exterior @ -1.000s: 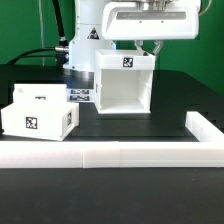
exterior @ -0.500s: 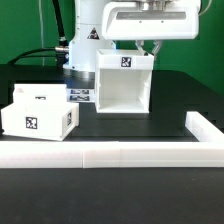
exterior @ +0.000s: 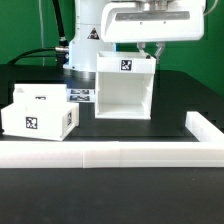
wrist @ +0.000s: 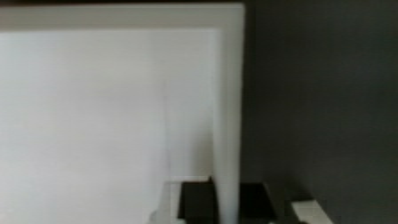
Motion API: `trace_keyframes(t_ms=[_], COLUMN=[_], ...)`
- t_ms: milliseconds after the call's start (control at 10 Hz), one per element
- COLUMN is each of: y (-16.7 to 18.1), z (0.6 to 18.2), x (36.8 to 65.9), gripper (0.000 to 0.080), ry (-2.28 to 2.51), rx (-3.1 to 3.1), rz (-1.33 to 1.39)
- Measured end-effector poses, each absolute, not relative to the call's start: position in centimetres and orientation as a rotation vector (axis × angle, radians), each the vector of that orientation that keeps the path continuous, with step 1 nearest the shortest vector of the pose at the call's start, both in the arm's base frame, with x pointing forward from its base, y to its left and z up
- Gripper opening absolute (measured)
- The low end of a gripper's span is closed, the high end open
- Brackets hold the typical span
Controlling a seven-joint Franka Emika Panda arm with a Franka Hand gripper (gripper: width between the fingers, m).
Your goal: Assemble drawer
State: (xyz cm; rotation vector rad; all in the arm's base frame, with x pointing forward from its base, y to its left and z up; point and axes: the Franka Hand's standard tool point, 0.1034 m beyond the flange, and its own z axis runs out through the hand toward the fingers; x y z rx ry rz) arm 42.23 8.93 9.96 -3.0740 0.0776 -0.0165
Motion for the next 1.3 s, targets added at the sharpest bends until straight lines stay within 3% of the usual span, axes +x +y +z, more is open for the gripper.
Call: trace_keyframes(t_ms=[600,1300], y=[8.4,8.9], z=[10.0,10.1], x=[51.0,56.4], gripper=[0.0039,0.0042], ry=[0.107,0.072], rx=[-3.031,-3.002], rz=[-0.14,-0.282])
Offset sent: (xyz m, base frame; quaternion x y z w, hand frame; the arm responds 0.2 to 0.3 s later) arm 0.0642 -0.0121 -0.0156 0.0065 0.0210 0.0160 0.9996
